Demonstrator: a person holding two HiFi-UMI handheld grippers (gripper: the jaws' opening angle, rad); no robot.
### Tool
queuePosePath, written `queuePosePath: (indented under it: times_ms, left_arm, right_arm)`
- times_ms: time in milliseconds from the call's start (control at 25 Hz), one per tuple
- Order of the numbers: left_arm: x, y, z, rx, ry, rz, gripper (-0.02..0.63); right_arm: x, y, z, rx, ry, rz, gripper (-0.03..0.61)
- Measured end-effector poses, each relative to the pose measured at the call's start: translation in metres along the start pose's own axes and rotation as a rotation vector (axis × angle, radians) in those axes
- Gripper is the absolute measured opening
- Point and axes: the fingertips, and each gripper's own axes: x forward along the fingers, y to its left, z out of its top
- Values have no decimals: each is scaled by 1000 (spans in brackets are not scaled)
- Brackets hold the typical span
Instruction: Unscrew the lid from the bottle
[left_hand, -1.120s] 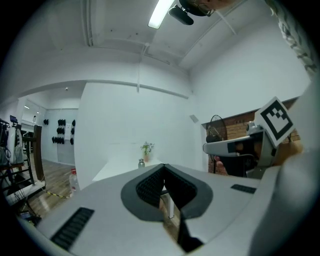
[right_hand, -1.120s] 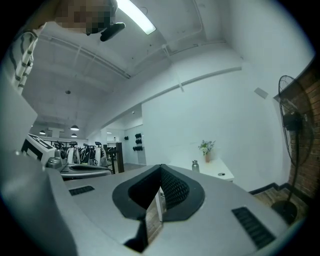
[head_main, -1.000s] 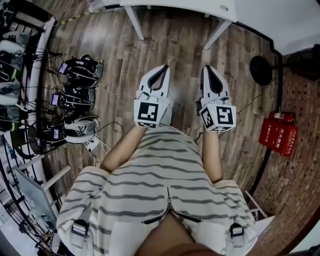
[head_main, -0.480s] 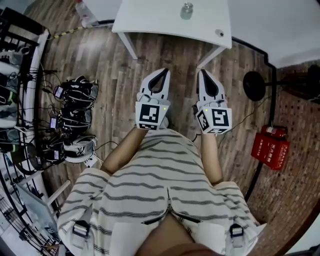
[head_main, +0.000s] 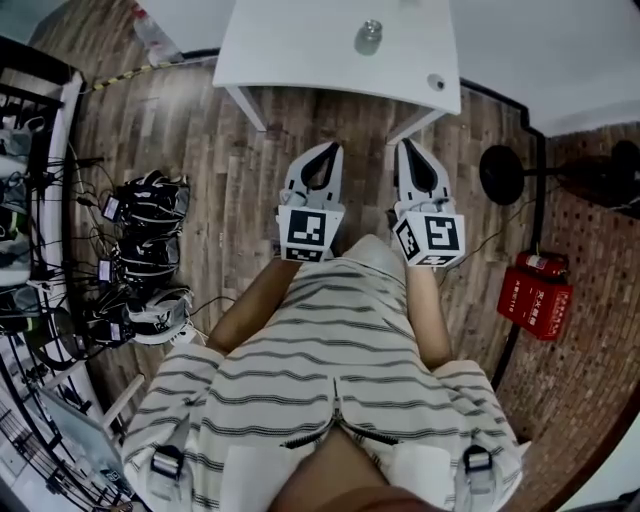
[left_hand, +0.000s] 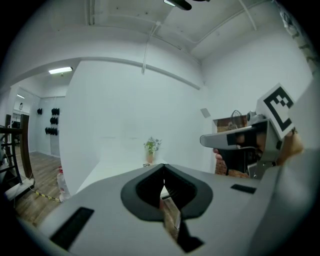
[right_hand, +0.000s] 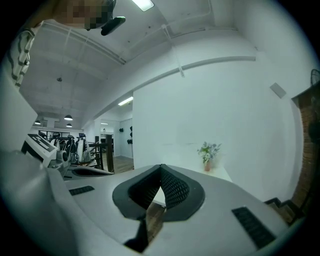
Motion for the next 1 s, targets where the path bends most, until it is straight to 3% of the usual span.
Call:
queuePosePath:
  times_ms: [520,1000]
  left_arm:
    - [109,24,-1,35,37,8,2]
    - [261,58,-14,29,127,75,2]
  right_arm:
    - [87,-66,-10,39,0,3,11]
    - [223,-165,-14,36,77,121,12]
